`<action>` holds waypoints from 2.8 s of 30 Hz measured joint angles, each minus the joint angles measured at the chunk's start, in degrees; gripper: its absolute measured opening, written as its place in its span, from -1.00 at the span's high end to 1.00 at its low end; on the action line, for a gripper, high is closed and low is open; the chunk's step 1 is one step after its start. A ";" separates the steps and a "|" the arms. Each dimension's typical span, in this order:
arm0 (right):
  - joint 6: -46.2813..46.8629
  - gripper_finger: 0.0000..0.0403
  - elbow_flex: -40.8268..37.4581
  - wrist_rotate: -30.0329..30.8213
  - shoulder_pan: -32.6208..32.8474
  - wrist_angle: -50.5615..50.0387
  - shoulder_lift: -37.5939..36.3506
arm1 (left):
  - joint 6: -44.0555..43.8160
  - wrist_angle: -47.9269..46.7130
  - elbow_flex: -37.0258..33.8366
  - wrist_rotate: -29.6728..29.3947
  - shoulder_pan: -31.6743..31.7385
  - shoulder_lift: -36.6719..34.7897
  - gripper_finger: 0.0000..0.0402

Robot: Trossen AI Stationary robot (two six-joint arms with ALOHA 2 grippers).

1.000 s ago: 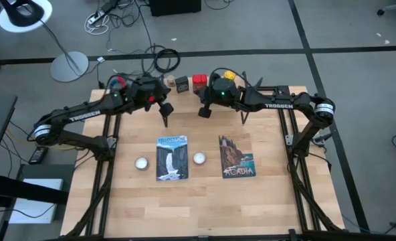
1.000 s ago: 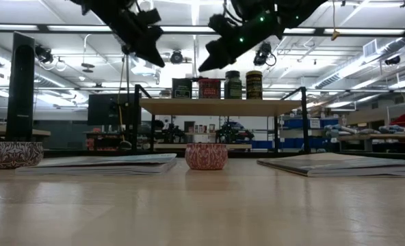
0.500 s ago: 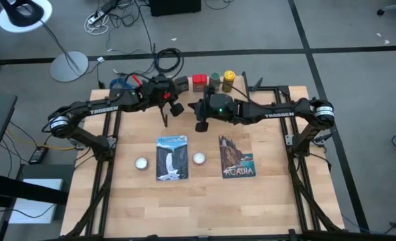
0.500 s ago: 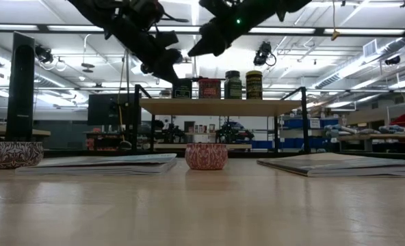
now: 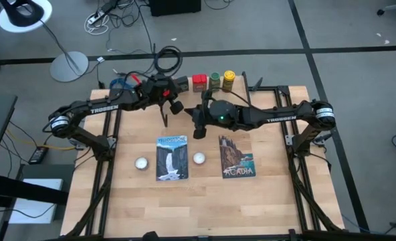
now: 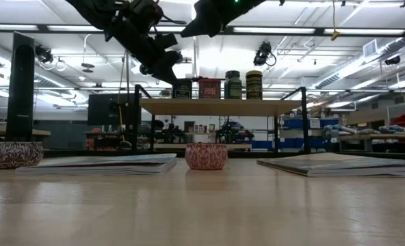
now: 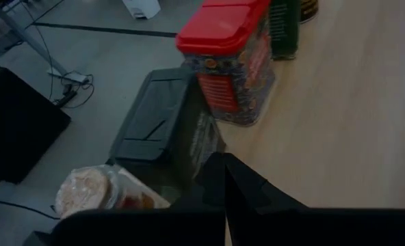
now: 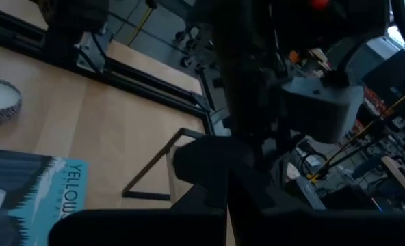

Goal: Shelf spices
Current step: Adjust the black spice, then adjust the green spice

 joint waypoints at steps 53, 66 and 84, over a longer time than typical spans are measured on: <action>-6.77 1.00 0.14 17.99 8.63 0.97 -1.36 | 2.56 -1.50 0.07 8.93 6.69 4.16 1.00; -8.30 1.00 0.14 17.99 9.11 2.20 -1.40 | 2.56 -1.38 0.00 10.89 5.97 3.02 1.00; -1.82 1.00 0.14 15.47 16.85 -11.23 -27.25 | 2.32 -7.77 0.02 20.88 5.53 -24.58 1.00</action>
